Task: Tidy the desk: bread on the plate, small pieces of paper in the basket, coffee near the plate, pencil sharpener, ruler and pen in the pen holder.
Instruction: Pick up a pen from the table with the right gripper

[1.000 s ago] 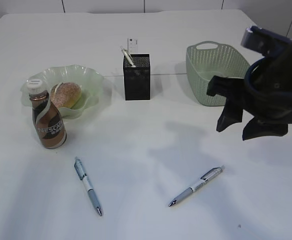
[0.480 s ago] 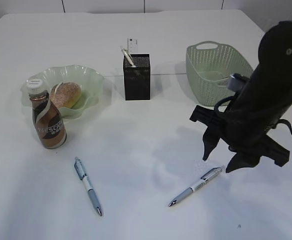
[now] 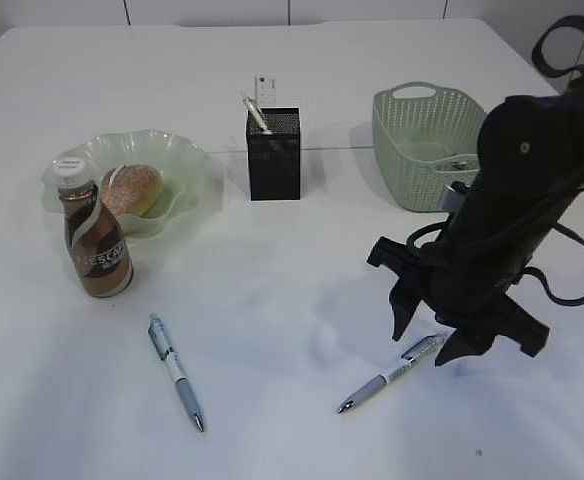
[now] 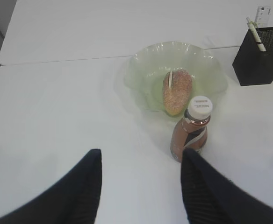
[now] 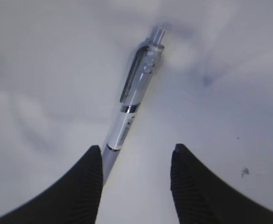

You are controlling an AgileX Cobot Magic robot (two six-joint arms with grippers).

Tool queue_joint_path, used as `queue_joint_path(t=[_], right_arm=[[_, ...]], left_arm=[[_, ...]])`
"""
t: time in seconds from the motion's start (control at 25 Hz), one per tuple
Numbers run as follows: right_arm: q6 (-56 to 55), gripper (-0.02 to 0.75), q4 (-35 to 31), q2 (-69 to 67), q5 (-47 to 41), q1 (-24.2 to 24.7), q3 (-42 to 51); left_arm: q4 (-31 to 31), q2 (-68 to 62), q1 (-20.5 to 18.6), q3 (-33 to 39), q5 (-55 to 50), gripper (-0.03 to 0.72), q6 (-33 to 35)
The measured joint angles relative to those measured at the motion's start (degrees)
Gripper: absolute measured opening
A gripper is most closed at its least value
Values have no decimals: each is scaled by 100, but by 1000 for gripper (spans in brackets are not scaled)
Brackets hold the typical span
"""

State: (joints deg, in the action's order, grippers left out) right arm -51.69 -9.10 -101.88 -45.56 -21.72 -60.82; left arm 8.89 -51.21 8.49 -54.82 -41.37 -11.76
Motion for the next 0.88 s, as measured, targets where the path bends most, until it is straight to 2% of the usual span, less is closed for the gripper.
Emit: queue_joint_path(t=[0.2, 0.48, 0.88], right_arm=[[-9, 386, -333, -238, 398, 0, 0], [-9, 386, -406, -460, 699, 0, 0], [-9, 386, -646, -752, 763, 0, 0]], left_arm=[[0, 0, 0, 0, -9, 384, 0], [0, 0, 0, 0, -13, 384, 0], [31, 0, 0, 0, -22, 384, 0]])
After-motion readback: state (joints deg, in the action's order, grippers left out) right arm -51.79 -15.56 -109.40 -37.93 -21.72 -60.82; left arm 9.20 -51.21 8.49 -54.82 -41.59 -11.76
